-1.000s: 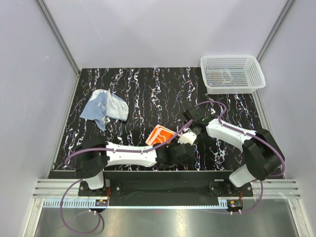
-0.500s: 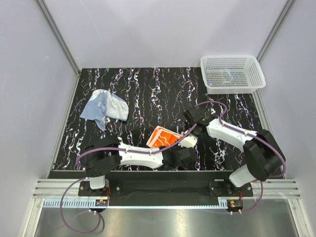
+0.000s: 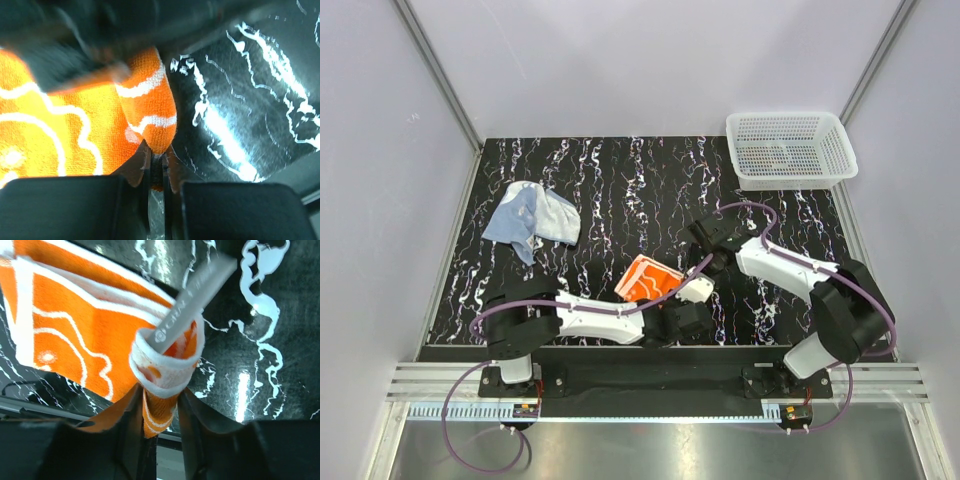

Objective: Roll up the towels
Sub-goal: Roll the towel

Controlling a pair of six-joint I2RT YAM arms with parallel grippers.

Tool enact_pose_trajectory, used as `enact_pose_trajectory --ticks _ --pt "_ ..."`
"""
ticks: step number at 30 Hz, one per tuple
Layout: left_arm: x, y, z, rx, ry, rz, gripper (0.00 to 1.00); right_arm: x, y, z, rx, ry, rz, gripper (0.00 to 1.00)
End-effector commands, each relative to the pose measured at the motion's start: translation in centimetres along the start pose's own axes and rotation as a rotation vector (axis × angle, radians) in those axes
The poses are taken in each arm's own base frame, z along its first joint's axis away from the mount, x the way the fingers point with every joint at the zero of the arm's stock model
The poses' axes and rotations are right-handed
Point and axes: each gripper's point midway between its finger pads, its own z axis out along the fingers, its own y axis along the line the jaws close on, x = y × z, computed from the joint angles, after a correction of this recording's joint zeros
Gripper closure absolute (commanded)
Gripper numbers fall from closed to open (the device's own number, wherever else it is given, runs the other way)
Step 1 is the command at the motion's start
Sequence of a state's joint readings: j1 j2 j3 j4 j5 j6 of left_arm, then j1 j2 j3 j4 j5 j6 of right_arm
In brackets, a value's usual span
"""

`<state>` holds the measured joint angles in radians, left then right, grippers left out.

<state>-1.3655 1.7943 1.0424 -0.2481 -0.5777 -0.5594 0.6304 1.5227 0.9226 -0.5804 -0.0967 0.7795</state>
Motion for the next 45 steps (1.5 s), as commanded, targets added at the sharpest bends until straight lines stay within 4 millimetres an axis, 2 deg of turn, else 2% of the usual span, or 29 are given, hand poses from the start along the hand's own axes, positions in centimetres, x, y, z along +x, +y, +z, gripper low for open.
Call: enact_pose_trajectory --ticks 1,6,9,12,16,17,19,20,21,22,23,24,25,27,28,29,30,32,33,35,39,45 --pt "-1.0 -0.9 -1.5 0.072 -0.029 -0.063 1.00 -1.6 1.6 -0.7 -0.013 -0.043 -0.021 0.56" --pt "-1.1 -1.5 -2.3 0.159 -0.019 -0.127 1.00 -2.9 2.0 -0.6 0.012 -0.066 -0.038 0.38" --pt "-0.9 -1.5 -2.5 0.215 -0.007 -0.179 1.00 -4.0 2.3 -0.9 0.018 -0.079 -0.037 0.31" --pt "-0.4 -0.7 -2.3 0.242 0.006 -0.249 1.00 -5.9 2.3 -1.8 0.022 -0.112 -0.029 0.24" --pt "0.5 -0.2 -2.1 0.290 0.030 -0.314 1.00 -9.2 1.7 -3.8 0.001 -0.171 0.016 0.22" --pt "0.7 0.0 -2.2 0.299 0.040 -0.330 1.00 -9.5 1.6 -4.2 -0.002 -0.178 0.022 0.21" --pt "-0.2 -0.1 -2.1 0.353 0.032 -0.407 1.00 -10.0 1.8 -5.4 -0.030 -0.207 0.019 0.21" --pt "0.4 0.3 -2.0 0.363 0.045 -0.428 1.00 -10.4 2.1 -5.8 -0.056 -0.227 0.017 0.21" --pt "-0.1 0.9 -1.8 0.371 0.043 -0.485 1.00 -10.4 2.5 -6.1 -0.085 -0.238 0.013 0.21" --pt "-0.4 0.6 -2.0 0.412 0.044 -0.512 1.00 -9.9 2.5 -6.6 -0.115 -0.244 0.006 0.20" --pt "0.1 1.0 -1.9 0.415 0.057 -0.534 1.00 -9.8 3.6 -6.9 -0.182 -0.251 -0.002 0.20" --pt "-0.3 1.6 -1.7 0.418 0.057 -0.578 1.00 -9.5 4.1 -7.2 -0.225 -0.252 -0.006 0.20" --pt "-0.7 1.7 -1.9 0.443 0.058 -0.601 1.00 -7.9 4.3 -7.1 -0.283 -0.215 -0.001 0.21" --pt "-0.7 2.3 -1.8 0.453 0.072 -0.654 1.00 -7.5 5.3 -7.3 -0.378 -0.228 0.023 0.20" --pt "-0.9 2.3 -2.1 0.478 0.076 -0.671 1.00 -5.8 4.8 -6.6 -0.408 -0.184 0.033 0.20" --pt "-1.0 2.5 -2.1 0.487 0.081 -0.691 1.00 -5.8 5.3 -6.5 -0.455 -0.197 0.036 0.21" --pt "-0.4 3.1 -1.9 0.485 0.096 -0.734 1.00 -4.5 4.5 -5.4 -0.455 -0.160 0.071 0.21" --pt "-1.2 2.9 -2.3 0.553 0.080 -0.776 1.00 -3.9 4.9 -5.1 -0.522 -0.154 0.072 0.21" --pt "-1.2 3.2 -2.3 0.577 0.080 -0.813 1.00 -2.6 4.2 -4.2 -0.521 -0.121 0.101 0.21" --pt "-0.9 3.5 -2.1 0.583 0.085 -0.844 1.00 -2.7 4.5 -3.9 -0.573 -0.142 0.101 0.21" --pt "-0.5 4.1 -1.7 0.609 0.096 -0.916 1.00 -1.5 3.6 -2.0 -0.584 -0.114 0.139 0.22" --pt "0.9 4.8 -1.0 0.615 0.137 -0.995 1.00 -0.9 3.7 -0.6 -0.627 -0.096 0.158 0.24"
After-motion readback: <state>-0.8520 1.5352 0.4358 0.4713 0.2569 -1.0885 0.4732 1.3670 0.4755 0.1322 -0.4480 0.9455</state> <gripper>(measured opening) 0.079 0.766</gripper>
